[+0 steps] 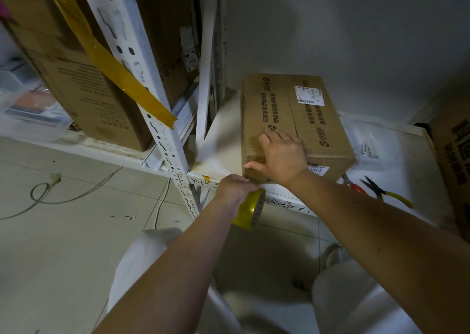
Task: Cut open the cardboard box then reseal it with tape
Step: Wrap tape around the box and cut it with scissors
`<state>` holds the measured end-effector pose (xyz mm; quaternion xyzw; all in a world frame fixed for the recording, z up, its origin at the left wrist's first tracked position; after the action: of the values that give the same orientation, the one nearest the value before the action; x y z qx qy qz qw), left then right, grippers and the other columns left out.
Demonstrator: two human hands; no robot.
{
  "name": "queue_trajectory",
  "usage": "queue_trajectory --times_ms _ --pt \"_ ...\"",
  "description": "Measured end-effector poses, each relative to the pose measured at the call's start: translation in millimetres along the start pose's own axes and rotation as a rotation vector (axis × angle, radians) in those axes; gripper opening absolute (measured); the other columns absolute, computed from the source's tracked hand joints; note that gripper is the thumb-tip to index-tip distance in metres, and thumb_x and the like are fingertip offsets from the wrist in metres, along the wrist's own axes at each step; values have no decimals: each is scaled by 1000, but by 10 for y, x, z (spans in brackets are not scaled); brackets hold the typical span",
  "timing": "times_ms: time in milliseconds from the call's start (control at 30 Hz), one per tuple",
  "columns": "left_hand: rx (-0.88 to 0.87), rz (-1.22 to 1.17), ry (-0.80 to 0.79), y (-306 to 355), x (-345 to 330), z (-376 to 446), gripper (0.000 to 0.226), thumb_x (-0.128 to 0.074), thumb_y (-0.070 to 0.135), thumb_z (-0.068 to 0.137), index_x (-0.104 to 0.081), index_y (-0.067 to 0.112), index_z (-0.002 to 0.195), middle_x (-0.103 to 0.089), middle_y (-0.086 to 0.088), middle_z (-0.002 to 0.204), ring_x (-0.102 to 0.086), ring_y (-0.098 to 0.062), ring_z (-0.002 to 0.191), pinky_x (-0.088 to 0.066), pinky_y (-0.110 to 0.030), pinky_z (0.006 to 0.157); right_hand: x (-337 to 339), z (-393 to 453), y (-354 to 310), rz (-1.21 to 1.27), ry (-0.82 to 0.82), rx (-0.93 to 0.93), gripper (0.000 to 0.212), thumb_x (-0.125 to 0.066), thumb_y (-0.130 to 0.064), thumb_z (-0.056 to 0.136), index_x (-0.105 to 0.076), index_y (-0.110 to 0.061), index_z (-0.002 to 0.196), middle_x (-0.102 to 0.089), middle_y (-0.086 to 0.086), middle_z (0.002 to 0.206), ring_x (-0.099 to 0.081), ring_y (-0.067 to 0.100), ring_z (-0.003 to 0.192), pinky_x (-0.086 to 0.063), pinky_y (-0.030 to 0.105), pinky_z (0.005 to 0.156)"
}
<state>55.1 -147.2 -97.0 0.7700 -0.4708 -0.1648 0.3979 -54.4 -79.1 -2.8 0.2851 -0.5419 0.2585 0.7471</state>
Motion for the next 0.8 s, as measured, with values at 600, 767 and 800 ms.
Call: queue_trajectory --times_ms 600,767,800 --pt "-17 12 -11 96 -69 -125 24 -80 10 74 -58 17 82 -65 -8 95 -61 -29 99 -50 -40 91 232 -283 483 134 -68 65 48 -23 -41 100 -51 -19 133 -53 7 137 -50 29 122 -44 43 97" --pt "-35 32 -32 149 -189 -221 23 -79 10 76 -60 15 87 -64 -6 94 -59 -26 96 -49 -36 88 142 -652 1558 308 -172 -519 39 -29 -34 104 -47 -18 135 -54 13 131 -57 29 108 -48 40 91" --pt "-34 40 -35 157 -226 -245 24 -79 11 76 -60 14 90 -64 -5 94 -58 -25 96 -49 -36 89 49 -710 1603 403 -267 -538 38 -31 -31 104 -48 -20 135 -57 13 126 -59 26 98 -50 35 84"
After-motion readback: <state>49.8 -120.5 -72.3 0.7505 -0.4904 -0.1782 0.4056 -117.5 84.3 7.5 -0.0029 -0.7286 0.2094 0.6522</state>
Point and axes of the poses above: each hand's wrist, its own z-axis towards the middle knuckle, its own x-axis out of the back of the hand, y = z × x, the point moved 9 cm from there along z, towards the middle knuckle
